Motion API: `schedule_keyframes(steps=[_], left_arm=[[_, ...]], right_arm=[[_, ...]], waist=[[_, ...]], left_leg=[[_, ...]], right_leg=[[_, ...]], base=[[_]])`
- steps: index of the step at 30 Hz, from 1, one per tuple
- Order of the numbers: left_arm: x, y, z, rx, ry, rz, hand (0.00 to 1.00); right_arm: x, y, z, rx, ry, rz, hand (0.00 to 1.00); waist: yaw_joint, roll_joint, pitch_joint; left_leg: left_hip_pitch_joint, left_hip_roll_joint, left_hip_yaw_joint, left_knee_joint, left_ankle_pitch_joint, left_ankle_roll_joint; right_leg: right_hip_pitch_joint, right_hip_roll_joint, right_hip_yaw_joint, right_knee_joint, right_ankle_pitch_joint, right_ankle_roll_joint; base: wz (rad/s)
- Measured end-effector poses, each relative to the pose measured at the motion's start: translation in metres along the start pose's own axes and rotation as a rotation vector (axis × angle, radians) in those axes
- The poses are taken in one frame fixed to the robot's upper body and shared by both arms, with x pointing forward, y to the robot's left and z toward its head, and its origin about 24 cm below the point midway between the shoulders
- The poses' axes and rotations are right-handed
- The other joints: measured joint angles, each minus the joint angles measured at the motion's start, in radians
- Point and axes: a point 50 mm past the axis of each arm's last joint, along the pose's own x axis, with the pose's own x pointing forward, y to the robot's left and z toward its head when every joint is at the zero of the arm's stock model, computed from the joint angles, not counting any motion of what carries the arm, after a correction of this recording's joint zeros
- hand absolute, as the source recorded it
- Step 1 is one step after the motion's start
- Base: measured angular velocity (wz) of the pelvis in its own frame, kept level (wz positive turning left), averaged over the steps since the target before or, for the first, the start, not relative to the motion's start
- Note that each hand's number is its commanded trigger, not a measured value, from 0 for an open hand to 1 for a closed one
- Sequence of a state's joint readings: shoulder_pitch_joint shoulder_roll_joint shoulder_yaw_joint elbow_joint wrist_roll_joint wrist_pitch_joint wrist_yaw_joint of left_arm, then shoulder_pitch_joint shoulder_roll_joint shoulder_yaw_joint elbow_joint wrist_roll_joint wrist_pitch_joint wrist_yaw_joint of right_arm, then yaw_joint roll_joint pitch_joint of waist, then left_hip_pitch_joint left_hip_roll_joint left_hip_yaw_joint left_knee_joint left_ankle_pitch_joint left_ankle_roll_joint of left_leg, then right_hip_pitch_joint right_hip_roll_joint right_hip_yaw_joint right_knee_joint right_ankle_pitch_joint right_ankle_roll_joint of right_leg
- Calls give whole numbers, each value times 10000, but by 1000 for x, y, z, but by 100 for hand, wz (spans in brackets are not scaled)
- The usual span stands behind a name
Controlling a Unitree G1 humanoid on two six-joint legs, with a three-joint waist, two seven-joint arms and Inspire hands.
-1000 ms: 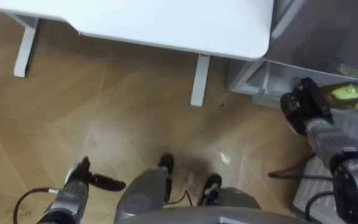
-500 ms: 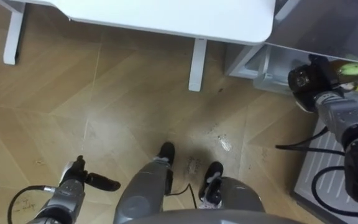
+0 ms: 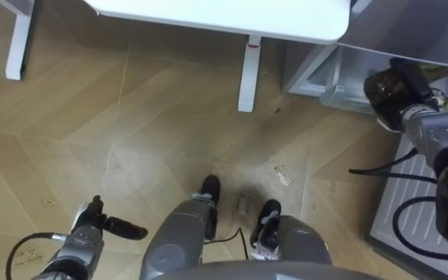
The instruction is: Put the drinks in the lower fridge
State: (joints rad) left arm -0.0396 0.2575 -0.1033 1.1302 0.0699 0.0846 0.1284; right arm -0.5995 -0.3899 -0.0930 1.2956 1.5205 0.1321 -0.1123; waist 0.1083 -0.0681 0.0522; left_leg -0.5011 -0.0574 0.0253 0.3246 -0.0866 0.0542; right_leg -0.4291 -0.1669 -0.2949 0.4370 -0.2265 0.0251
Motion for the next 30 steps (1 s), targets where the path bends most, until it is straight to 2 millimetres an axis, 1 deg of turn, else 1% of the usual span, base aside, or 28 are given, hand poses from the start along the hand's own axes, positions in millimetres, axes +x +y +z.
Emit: schedule_keyframes(steps=[4, 8, 10, 12, 14, 16, 20, 27, 30], left_arm=[[1, 1, 4, -7, -76, 16, 0], [1, -1, 7, 175, -186, -24, 0], [1, -1, 6, 184, -165, -29, 0], [1, -1, 6, 190, -163, -61, 0], [1, -1, 5, 195, -130, -101, 0], [1, -1, 5, 232, -124, -143, 0], [1, -1, 5, 267, -65, -166, 0], [0, -2, 1, 254, 42, -175, 0], [0, -2, 0, 270, 118, -184, 0]], right_arm=[[0, -2, 1, 15, -41, -36, 0], [0, -2, 1, 37, -33, 192, 0], [0, -1, 2, 73, -60, 289, 0], [0, -1, 4, 36, -98, 307, 0], [-1, 0, 6, 14, -161, 381, 0], [-1, 0, 10, -30, -243, 441, 0], [-1, 0, 10, -37, -256, 482, 0], [-1, -3, 11, -331, -282, 692, 0], [-2, -7, 11, -647, -326, 708, 0]], waist=[[1, 9, -5], [72, 39, -21], [81, 39, -21], [120, 53, -29], [113, 126, -72], [105, 170, -98], [84, 218, -127], [10, 222, -130], [-24, 209, -133]], left_leg=[[103, 4, 68, 33, 5, 10], [169, 78, 127, 58, 3, 7], [175, 121, 146, 85, 2, 4], [172, 146, 181, 135, -2, -1], [125, 123, 181, 200, -1, -1], [86, 127, 181, 220, 2, 2], [88, 123, 196, 218, 4, 5], [241, 138, 196, 184, 2, 3], [490, 138, 194, 127, -3, -3]], right_leg=[[71, -11, 38, 111, 2, 9], [116, 51, 80, 127, 31, -39], [108, 127, 184, 132, 41, -47], [85, 141, 220, 129, 49, -62], [53, 154, 226, 139, 51, -68], [11, 159, 250, 148, 53, -67], [-6, 157, 297, 169, 62, -55], [138, 144, 287, 227, 61, -55], [426, 208, 286, -3, 63, -52]], base=[[0], [-4], [-3], [-6], [0], [0], [0], [0], [0]])
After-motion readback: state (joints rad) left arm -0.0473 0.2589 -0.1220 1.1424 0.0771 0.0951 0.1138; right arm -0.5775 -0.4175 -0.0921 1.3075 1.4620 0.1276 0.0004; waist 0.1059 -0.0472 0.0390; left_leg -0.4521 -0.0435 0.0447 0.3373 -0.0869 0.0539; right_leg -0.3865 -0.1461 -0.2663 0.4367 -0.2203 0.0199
